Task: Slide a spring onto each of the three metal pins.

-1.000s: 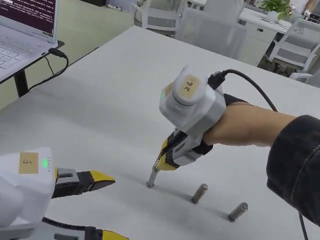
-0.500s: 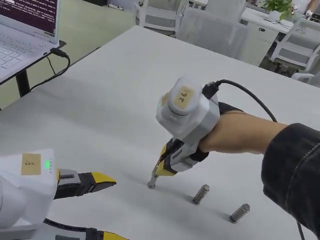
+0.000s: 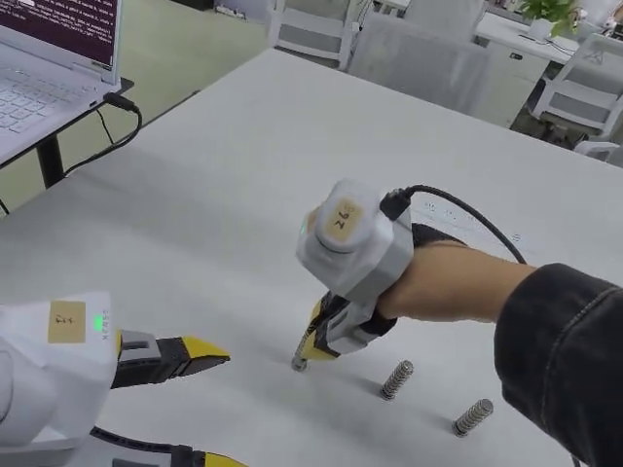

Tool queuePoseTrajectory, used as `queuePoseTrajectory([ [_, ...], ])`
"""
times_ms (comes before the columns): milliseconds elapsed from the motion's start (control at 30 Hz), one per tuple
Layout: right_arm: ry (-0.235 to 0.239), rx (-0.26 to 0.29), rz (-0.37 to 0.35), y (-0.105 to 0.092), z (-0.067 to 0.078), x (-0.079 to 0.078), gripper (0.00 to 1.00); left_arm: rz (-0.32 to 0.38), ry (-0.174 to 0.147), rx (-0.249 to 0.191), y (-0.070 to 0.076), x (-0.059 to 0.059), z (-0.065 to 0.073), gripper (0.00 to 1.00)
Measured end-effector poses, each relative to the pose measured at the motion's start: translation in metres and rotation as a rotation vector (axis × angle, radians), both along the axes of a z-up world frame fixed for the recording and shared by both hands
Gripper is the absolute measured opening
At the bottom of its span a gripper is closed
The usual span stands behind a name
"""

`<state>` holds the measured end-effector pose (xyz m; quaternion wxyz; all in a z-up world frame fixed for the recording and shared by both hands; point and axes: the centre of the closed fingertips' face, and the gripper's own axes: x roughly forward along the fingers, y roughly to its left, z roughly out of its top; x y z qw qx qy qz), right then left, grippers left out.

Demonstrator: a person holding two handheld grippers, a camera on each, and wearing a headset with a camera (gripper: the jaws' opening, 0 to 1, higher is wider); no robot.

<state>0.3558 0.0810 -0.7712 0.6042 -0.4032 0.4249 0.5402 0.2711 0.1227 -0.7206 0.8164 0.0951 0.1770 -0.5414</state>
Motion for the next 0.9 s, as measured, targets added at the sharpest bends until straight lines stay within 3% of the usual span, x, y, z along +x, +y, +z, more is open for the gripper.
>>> queuePoseTrajectory([
  [700, 0.009, -0.011, 0.008, 0.0, -0.011, -0.003, 0.09, -0.008, 0.002, -0.004, -0.004, 0.003, -0.001, 0.53],
  [900, 0.02, -0.01, 0.012, 0.0, -0.014, -0.006, 0.15, -0.001, 0.006, -0.003, -0.004, 0.003, -0.002, 0.53],
])
